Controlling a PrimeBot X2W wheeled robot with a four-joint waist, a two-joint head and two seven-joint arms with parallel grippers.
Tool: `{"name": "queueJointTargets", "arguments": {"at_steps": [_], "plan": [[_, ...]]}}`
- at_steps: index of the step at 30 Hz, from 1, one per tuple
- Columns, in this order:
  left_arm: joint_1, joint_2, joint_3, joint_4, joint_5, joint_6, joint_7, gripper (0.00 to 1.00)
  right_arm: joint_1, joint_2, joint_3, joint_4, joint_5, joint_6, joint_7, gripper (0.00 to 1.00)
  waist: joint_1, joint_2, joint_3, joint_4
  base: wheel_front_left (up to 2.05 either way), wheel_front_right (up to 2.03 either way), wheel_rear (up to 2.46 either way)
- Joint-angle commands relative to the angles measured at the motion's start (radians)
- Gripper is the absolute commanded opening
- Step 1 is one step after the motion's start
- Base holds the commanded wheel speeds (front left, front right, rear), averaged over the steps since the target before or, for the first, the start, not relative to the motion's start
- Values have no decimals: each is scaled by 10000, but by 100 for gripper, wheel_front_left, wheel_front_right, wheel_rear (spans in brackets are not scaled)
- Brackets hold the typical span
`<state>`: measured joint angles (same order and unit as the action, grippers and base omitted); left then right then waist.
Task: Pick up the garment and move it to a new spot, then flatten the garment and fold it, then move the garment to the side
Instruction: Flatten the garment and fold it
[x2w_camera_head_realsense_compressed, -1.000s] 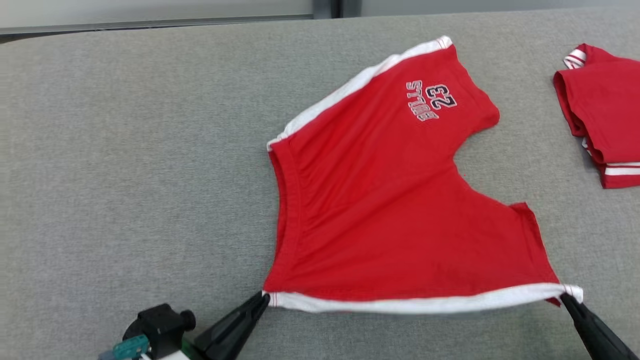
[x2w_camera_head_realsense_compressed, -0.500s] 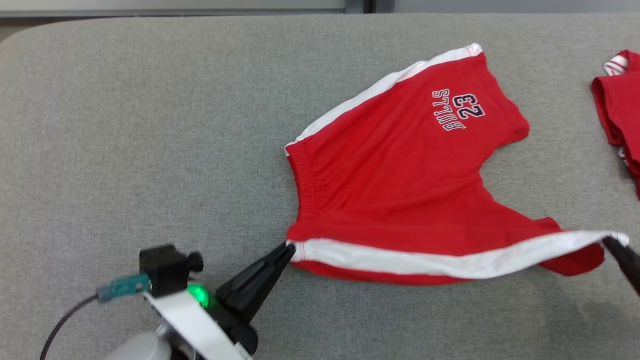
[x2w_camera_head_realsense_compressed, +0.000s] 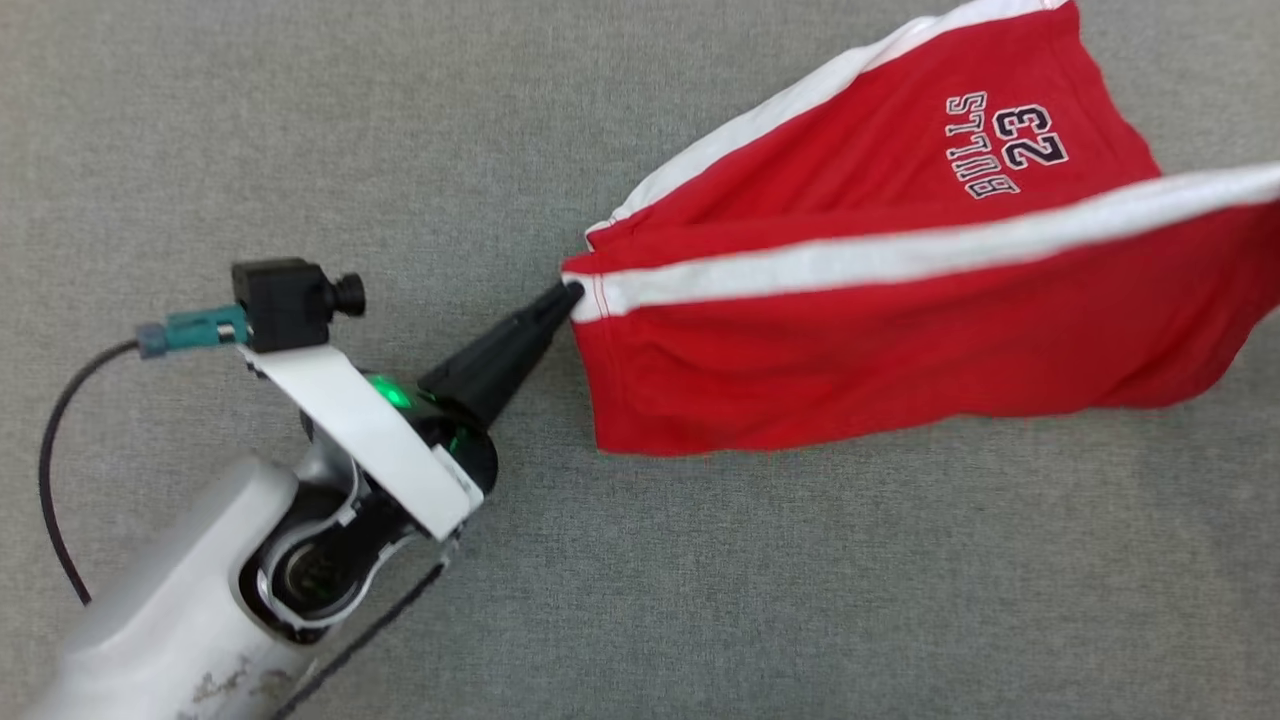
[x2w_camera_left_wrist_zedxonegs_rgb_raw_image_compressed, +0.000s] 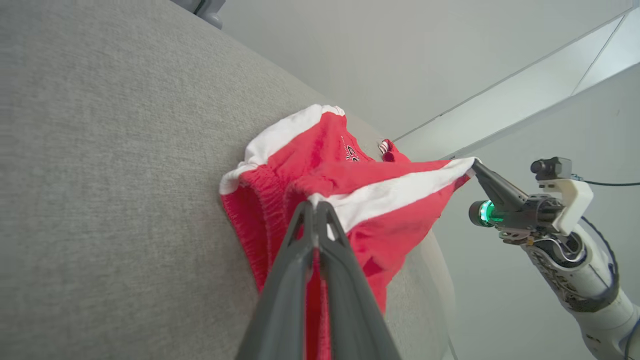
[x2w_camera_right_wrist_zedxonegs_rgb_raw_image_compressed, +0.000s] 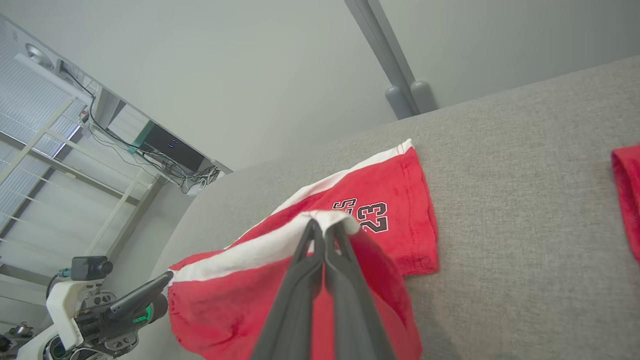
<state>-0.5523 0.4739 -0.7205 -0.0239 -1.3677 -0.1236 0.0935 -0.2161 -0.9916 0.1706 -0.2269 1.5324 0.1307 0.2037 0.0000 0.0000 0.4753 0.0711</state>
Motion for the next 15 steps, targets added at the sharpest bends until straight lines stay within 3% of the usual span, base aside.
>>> {"name": "queueJointTargets", "arguments": {"at_steps": [1, 15], "plan": [[-332, -36, 171, 161, -155, -60, 24, 0, -680, 63, 147, 275, 71, -2, 290, 0, 0, 0, 369, 27, 0, 0, 0], [-1812, -663, 406, 1435, -406, -75, -87, 0, -5742, 1206, 2070, 3311, -1258, -2, 2218, 0, 0, 0, 1203, 390, 0, 0, 0]]}}
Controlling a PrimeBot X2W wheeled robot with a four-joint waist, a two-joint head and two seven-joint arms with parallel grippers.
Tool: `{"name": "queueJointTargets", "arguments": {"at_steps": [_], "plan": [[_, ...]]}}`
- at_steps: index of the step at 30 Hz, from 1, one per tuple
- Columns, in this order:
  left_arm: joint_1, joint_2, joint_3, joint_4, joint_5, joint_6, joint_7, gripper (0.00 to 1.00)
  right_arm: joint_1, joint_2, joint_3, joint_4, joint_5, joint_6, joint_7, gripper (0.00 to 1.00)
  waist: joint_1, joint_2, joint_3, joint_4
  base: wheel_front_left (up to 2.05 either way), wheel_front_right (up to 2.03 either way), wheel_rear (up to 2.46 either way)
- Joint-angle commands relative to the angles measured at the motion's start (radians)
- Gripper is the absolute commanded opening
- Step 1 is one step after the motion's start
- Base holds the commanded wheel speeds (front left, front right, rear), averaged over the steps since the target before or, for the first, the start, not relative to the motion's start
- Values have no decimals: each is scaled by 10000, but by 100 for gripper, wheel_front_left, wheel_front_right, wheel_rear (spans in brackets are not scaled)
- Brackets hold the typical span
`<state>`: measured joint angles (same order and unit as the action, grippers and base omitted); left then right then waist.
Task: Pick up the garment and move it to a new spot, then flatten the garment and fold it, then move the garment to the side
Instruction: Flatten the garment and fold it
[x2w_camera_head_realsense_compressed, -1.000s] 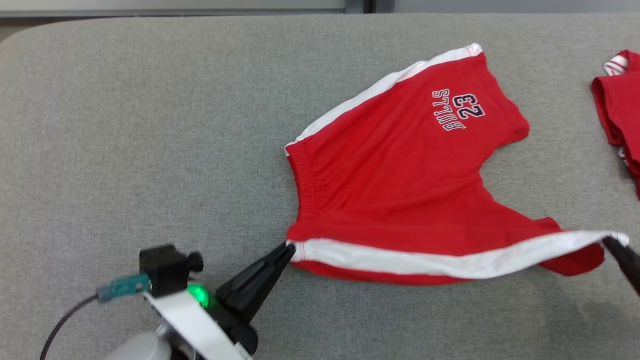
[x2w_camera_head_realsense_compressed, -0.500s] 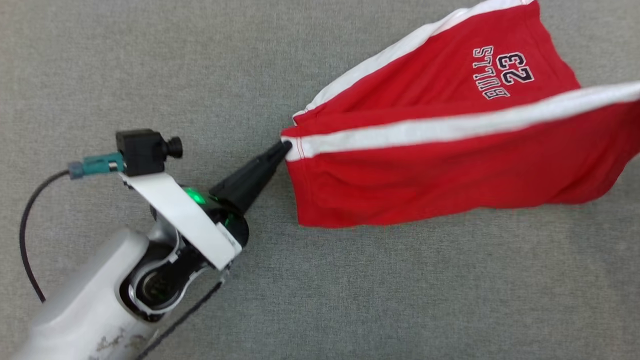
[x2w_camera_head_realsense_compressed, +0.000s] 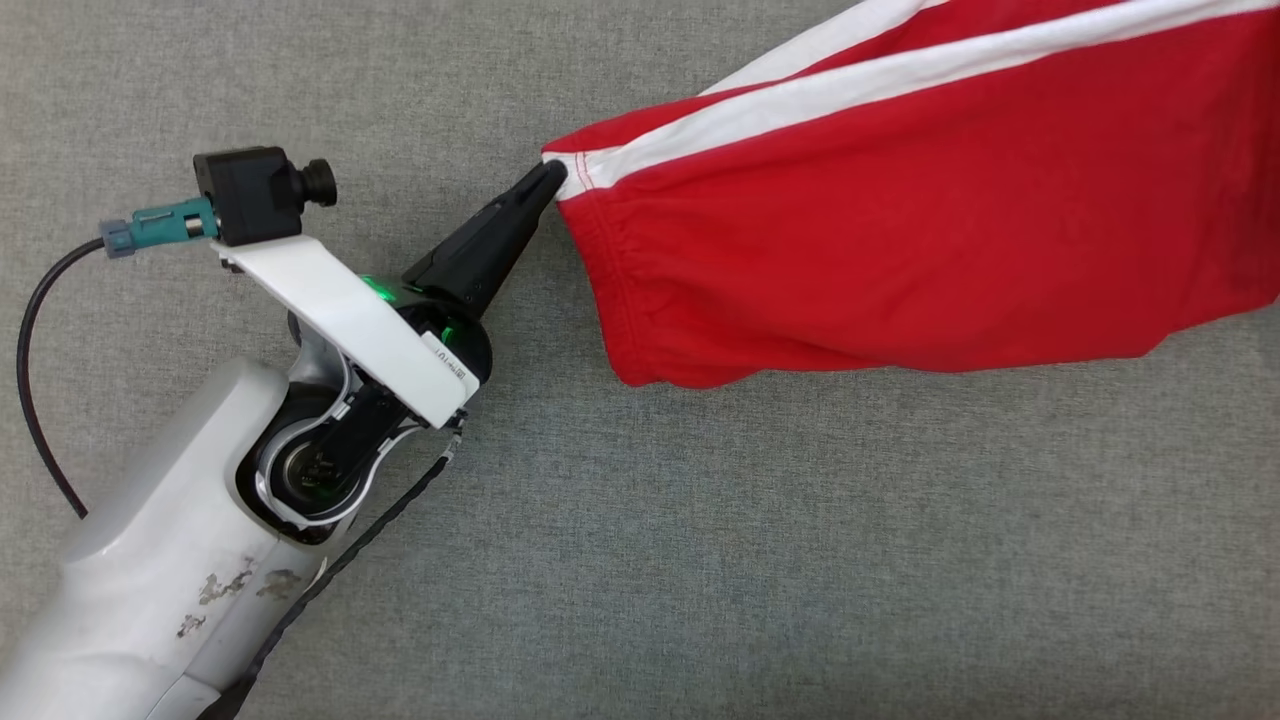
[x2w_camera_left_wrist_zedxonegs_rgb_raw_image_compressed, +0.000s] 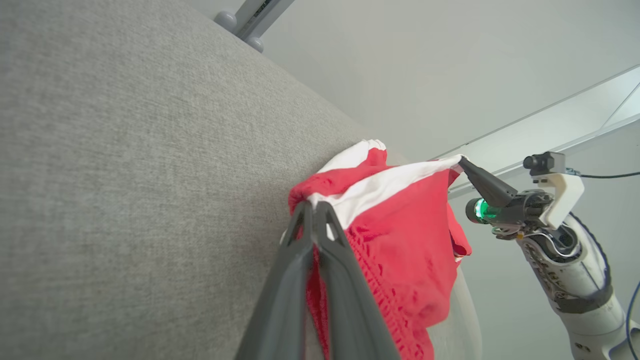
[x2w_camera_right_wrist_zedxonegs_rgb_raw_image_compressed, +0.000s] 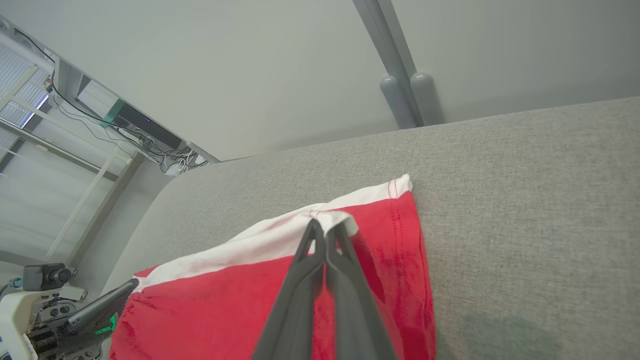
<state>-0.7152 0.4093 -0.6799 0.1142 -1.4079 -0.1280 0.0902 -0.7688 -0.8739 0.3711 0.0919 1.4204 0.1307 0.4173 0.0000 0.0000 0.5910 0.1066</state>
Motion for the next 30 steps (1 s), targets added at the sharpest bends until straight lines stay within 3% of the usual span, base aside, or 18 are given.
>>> {"name": "queueJointTargets", "arguments": {"at_steps": [1, 13, 14, 15, 16, 17, 19, 21, 26, 30], "plan": [[-221, -47, -26, 70, -16, -32, -55, 0, -466, 59, 153, 259, -243, -2, 141, 0, 0, 0, 85, 57, 0, 0, 0], [-762, -304, -239, 410, 107, -22, -285, 0, -2427, 519, 1105, 1606, -979, -2, 473, 0, 0, 0, 419, 252, 0, 0, 0], [-775, -323, -260, 477, 100, -22, -309, 0, -2531, 587, 1199, 1712, -1030, -2, 441, 12, 0, 0, 435, 263, 0, 0, 0], [-799, -332, -286, 559, 119, -22, -347, 2, -2624, 634, 1307, 1791, -1101, -2, 393, 38, 0, 0, 445, 275, 0, 0, 0], [-836, -341, -307, 624, 148, -18, -370, 19, -2736, 663, 1417, 1820, -1243, -2, 306, 93, 0, 0, 457, 279, 0, 0, 0], [-863, -357, -333, 672, 165, -18, -405, 23, -2831, 707, 1483, 1893, -1334, -2, 138, 100, 0, 0, 462, 280, 0, 0, 0], [-854, -359, -386, 780, 226, -16, -490, 36, -2907, 798, 1640, 1980, -1427, -2, -174, 100, 0, 0, 446, 276, 0, 0, 0], [-836, -368, -369, 949, 227, -12, -654, 100, -2921, 801, 1659, 1952, -1375, -2, -643, 100, 0, 0, 383, 254, 0, 0, 0], [-596, -271, -386, 1244, 1017, 1, -1627, 100, -2239, 368, 1544, 1907, -1260, -2, -2134, 100, 0, 0, -2, 157, 0, 0, 0], [-218, -145, -547, 1487, 2570, 692, -3018, 100, -1156, -153, 1701, 1932, -1437, -2, -3243, 100, 0, 0, -474, 63, 0, 0, 0]]}}
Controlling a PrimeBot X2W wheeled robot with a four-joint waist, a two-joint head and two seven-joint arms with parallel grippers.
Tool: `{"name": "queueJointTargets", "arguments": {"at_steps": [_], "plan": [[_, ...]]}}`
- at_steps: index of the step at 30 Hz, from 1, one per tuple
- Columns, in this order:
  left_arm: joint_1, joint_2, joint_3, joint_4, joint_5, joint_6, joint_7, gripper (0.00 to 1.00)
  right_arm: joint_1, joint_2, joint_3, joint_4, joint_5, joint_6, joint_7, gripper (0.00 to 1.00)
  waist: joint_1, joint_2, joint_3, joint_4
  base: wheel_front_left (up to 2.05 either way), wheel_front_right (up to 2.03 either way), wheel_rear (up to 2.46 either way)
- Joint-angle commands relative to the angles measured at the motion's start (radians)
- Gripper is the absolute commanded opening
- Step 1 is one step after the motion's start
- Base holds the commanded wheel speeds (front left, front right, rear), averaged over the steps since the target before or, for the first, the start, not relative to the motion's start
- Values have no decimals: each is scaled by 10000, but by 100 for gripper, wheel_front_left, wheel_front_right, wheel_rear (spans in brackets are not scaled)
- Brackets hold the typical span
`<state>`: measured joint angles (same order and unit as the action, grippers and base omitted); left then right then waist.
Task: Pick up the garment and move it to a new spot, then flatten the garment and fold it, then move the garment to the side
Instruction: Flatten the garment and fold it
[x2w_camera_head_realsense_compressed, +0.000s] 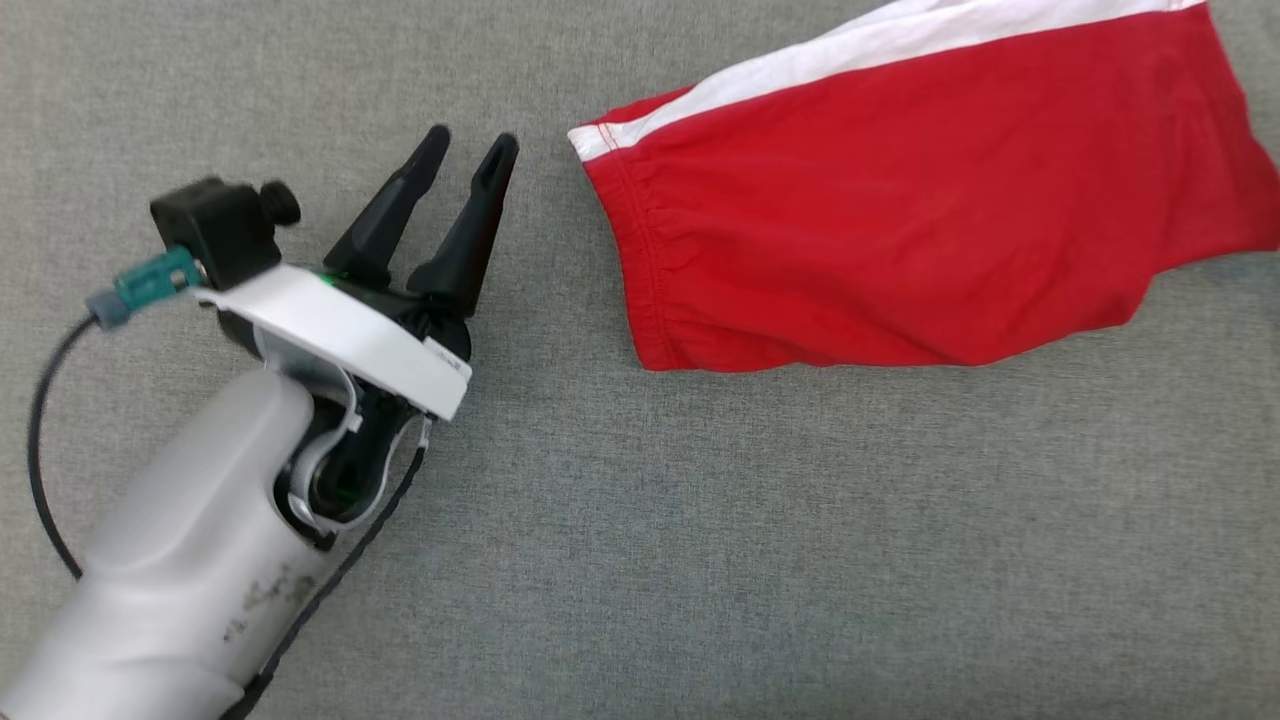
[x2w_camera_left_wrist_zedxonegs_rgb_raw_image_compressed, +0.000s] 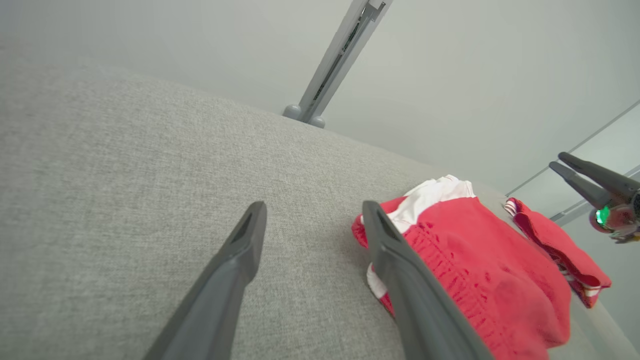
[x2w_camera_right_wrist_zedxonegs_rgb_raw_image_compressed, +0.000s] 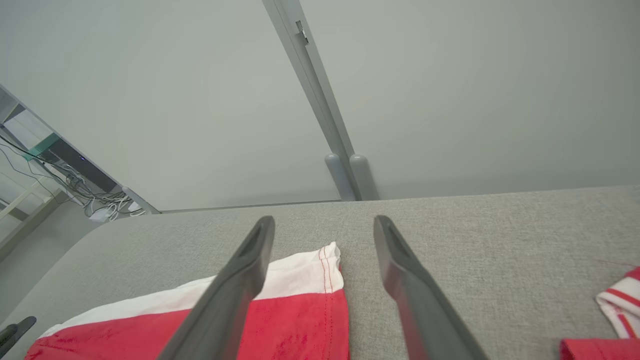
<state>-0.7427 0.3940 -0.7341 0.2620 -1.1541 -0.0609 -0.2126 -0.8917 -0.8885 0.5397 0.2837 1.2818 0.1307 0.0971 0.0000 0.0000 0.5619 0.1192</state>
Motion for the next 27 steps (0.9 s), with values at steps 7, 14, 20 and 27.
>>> {"name": "queueJointTargets", "arguments": {"at_steps": [7, 14, 20, 27], "plan": [[1455, -599, 923, -784, 3489, 1977, -529, 100, 1970, -260, 533, 421, -36, -2, -1297, 100, 0, 0, -1015, 87, 0, 0, 0], [3553, -2113, 1800, -2135, 6718, 2431, -531, 100, 2087, 306, 1272, 1920, -553, -4, -1049, 100, 0, 0, -1470, 747, 0, 0, 0], [4520, -2899, 2014, -2414, 7938, 2052, -531, 100, 1416, 759, 1732, 3464, -1253, -4, -634, 100, 0, 0, -1449, 1244, 0, 0, 0], [5055, -3337, 2320, -2443, 8581, 1607, -534, 100, 761, 1445, 2320, 5430, -1927, -2, 243, 100, 0, 0, -1374, 1792, 0, 0, 0]]}}
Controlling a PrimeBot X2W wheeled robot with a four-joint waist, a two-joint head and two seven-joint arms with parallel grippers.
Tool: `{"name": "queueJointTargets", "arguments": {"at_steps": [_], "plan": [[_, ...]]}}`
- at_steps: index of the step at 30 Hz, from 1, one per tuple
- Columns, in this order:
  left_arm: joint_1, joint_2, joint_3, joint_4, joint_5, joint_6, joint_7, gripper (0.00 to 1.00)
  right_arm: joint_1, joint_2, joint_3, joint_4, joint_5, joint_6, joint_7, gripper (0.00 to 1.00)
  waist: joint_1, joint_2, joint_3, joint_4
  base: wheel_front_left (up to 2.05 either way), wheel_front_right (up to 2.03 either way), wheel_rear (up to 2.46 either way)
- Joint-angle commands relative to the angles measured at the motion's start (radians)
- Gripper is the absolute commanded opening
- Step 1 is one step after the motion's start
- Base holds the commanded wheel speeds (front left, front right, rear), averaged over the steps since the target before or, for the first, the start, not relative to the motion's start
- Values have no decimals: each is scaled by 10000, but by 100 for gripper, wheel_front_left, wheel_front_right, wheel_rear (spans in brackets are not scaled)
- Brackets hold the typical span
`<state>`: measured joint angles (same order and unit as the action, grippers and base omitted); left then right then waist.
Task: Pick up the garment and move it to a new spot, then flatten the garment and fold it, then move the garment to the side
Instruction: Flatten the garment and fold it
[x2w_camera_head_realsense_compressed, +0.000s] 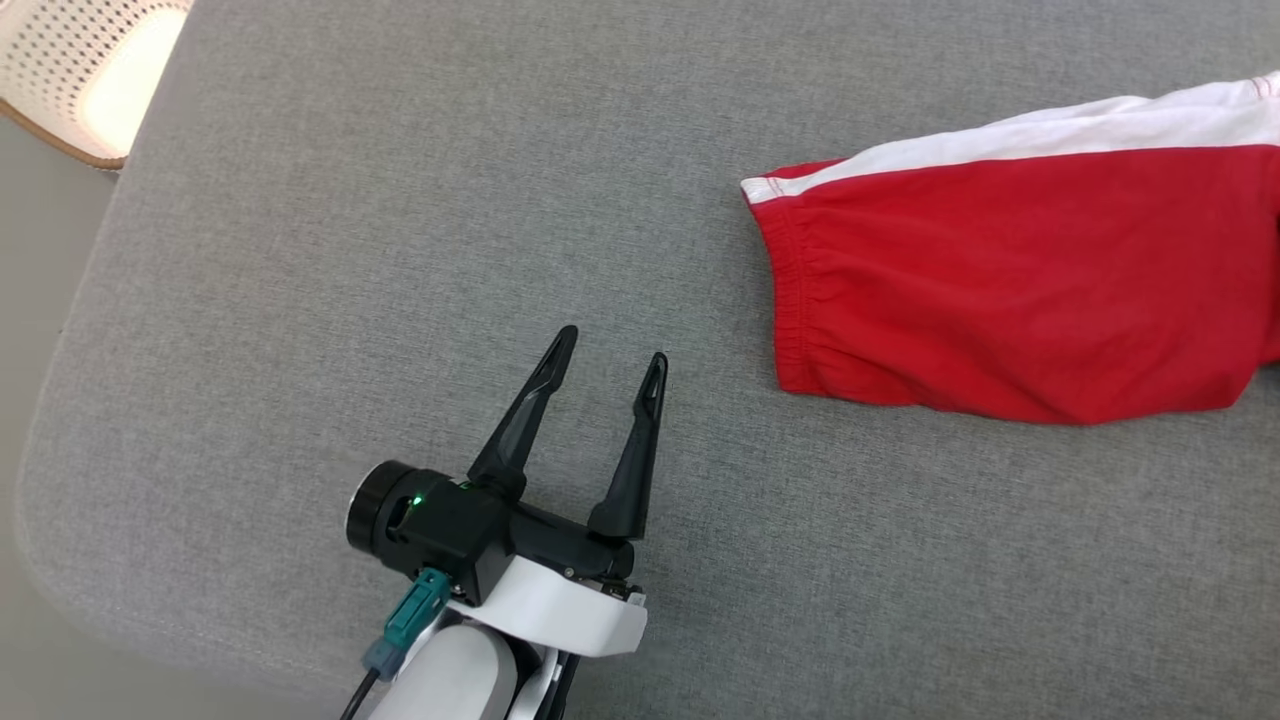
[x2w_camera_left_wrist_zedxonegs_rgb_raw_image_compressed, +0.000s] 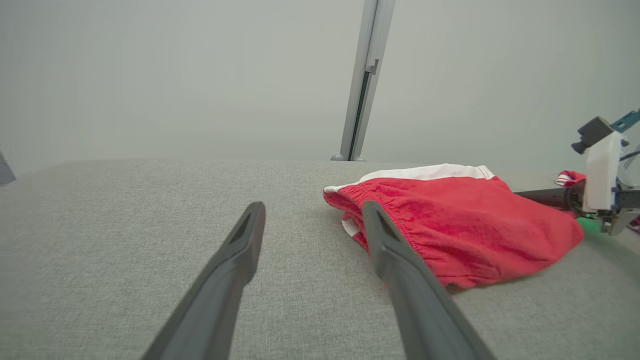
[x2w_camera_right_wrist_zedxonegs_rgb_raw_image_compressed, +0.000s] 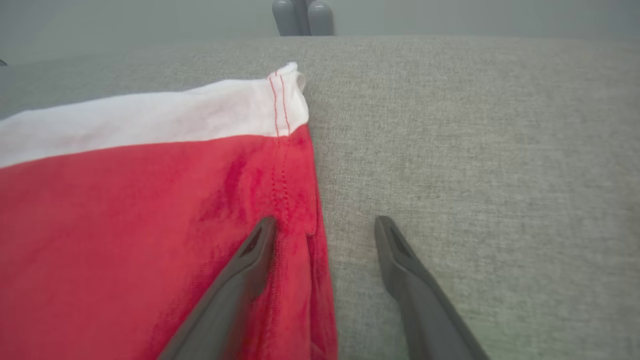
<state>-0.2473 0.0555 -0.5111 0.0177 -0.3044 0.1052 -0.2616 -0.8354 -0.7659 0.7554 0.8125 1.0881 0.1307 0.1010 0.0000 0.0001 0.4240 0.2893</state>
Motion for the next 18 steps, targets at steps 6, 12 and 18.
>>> {"name": "queueJointTargets", "arguments": {"at_steps": [6, 12, 18], "plan": [[310, -29, 287, -10, 126, -210, -43, 100, 280, 778, 595, 432, 293, 26, 946, 50, 0, -1, -110, 200, 0, 0, 0], [331, -34, 298, -75, 61, -106, -43, 100, 283, 690, 768, 287, 575, 23, 866, 0, 0, -1, -234, 86, 0, 0, 0], [484, -34, 448, -42, 140, -47, -44, 100, 277, 281, 902, -27, 699, -11, 459, 0, 0, -1, -492, -344, 0, 0, 0]]}}
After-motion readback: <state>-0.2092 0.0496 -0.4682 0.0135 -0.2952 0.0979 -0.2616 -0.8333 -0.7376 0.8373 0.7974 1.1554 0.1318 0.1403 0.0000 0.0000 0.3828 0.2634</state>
